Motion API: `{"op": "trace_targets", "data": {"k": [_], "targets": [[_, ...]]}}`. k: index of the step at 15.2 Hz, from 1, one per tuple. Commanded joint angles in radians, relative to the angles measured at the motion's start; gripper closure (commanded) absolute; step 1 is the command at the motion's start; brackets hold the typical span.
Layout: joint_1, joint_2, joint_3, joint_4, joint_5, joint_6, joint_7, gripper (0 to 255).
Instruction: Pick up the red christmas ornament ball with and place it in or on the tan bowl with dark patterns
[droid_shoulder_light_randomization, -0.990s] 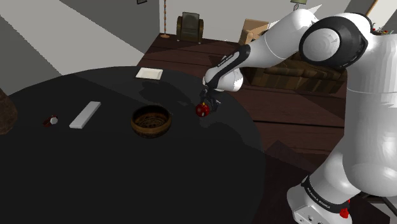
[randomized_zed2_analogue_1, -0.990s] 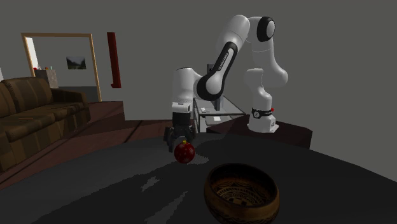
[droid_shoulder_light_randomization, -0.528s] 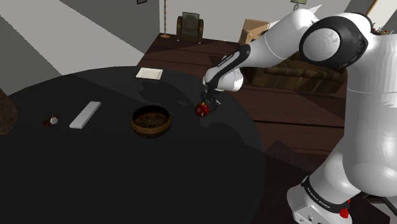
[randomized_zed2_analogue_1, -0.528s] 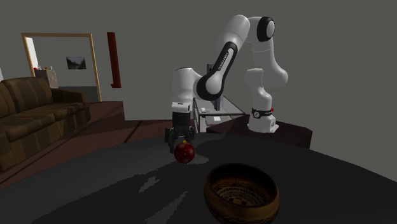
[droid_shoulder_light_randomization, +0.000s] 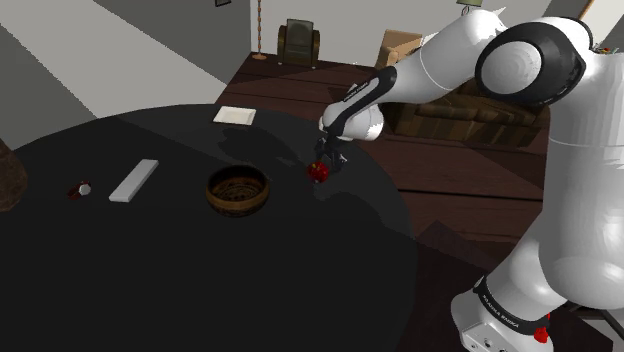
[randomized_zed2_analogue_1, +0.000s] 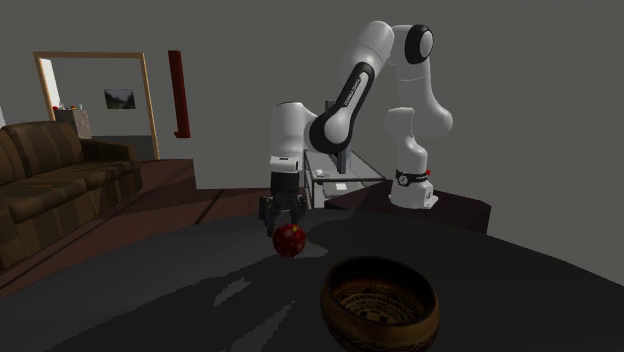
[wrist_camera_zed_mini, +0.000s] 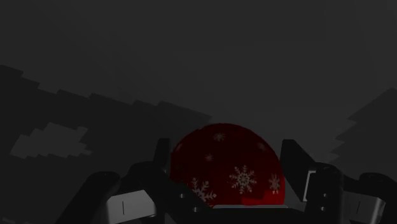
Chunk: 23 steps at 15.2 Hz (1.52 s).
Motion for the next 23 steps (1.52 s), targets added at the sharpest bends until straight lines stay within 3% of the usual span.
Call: {"op": "trace_targets", "data": {"k": [1,23], "targets": [[0.006,-0.020,-0.009,-0.003,-0.013,-0.016,0.011,255],[0.062,-0.219,-0.091,0.032,-0.172,-0.233,0.150,255]]}}
